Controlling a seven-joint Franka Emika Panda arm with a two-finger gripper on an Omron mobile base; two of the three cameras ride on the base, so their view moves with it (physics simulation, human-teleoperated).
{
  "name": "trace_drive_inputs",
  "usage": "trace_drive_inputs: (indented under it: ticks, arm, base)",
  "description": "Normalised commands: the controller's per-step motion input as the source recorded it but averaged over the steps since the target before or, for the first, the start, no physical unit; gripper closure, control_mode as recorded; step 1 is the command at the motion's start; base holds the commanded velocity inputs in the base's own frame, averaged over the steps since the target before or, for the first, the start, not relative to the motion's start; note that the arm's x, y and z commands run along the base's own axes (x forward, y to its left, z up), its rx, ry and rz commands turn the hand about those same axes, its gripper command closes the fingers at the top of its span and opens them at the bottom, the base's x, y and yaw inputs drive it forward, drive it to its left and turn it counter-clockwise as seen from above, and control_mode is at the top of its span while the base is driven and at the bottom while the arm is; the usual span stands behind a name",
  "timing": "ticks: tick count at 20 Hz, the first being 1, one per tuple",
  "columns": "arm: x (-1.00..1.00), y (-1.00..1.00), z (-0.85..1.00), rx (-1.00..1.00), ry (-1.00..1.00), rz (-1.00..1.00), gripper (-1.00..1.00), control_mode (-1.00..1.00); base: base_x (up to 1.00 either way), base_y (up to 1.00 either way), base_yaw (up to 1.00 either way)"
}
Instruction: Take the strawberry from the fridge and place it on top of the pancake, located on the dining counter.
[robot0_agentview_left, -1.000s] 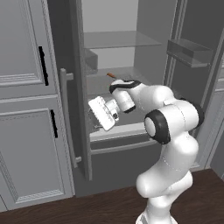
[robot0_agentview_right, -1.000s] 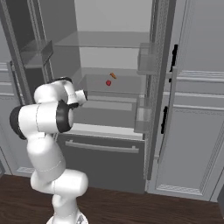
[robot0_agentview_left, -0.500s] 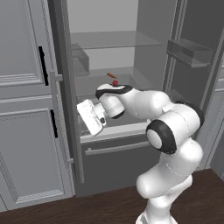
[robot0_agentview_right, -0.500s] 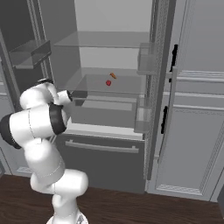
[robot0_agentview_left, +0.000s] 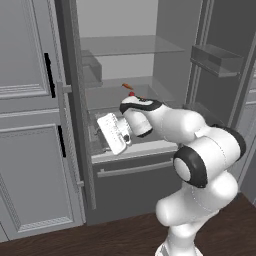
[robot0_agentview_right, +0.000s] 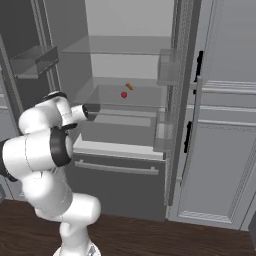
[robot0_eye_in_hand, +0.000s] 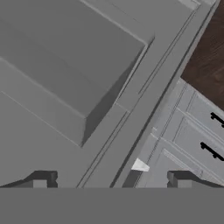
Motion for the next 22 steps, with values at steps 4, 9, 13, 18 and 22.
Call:
trace_drive_inputs:
  ticks: [4, 9, 13, 18, 22]
  arm:
    - [0.00, -0.89, 0.19, -0.06, -0.11, -0.02, -1.00, -1.00]
    - [0.04, -0.91, 0.02, -0.42, -0.16, 0.00, -1.00, -1.00]
    - [-0.02, -0.94, 0.03, -0.52, -0.45, 0.00, -1.00, -1.00]
    - [-0.12, -1.00, 0.37, -0.41, -0.53, 0.02, -1.00, -1.00]
    - [-0.43, -0.87, 0.64, -0.35, -0.47, 0.13, -1.00, -1.00]
  base:
    - [0.00, 0.00, 0.00]
    - [0.00, 0.00, 0.00]
    - [0.00, 0.00, 0.00]
    - [0.00, 0.00, 0.00]
    - [0.00, 0.00, 0.00]
